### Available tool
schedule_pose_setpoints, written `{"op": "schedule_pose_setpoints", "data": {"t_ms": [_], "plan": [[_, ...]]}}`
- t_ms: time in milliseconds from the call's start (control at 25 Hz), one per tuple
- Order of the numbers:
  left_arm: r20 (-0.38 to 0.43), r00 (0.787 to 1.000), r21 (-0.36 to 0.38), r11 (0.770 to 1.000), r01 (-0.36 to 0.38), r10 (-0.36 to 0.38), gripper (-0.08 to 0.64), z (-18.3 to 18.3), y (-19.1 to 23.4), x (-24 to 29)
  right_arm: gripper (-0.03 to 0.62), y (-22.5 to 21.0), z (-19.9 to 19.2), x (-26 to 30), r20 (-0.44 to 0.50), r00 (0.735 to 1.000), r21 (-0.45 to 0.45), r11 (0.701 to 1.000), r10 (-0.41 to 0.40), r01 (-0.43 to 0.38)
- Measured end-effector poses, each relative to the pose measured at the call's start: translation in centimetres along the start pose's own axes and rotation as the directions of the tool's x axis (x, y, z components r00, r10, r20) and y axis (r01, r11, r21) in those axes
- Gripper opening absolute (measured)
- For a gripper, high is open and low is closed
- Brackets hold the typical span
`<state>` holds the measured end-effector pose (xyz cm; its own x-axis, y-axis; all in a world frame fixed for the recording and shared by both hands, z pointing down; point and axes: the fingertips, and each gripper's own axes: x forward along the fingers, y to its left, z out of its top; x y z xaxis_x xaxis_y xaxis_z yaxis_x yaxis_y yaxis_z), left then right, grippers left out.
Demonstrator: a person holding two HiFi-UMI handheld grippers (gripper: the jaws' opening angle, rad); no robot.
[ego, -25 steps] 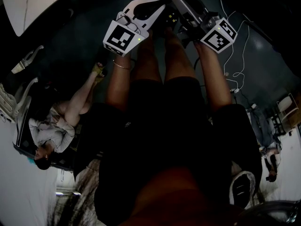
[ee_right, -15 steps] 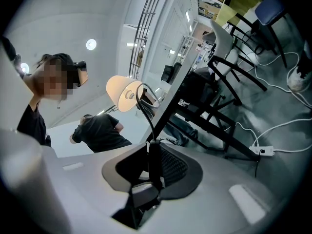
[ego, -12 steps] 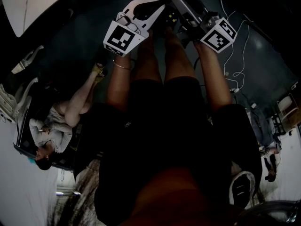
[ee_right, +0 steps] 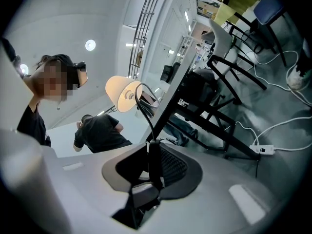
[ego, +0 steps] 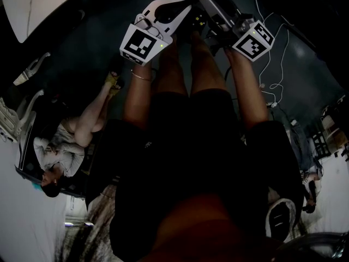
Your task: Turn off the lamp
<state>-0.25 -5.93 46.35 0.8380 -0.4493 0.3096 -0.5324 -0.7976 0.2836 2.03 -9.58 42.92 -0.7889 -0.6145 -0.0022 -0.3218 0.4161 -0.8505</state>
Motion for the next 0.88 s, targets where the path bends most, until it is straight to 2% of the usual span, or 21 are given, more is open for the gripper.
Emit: {"op": "schedule_pose_setpoints", "data": {"t_ms": [880], "plan": [[-0.005, 1.0, -0.005, 1.0, 0.002, -0.002, 0.023, -0.41, 0.02, 0.15, 0.058, -0.44, -0.15, -0.18, 0.002, 1.0, 0.016, 1.0, -0.014, 0.014]]}}
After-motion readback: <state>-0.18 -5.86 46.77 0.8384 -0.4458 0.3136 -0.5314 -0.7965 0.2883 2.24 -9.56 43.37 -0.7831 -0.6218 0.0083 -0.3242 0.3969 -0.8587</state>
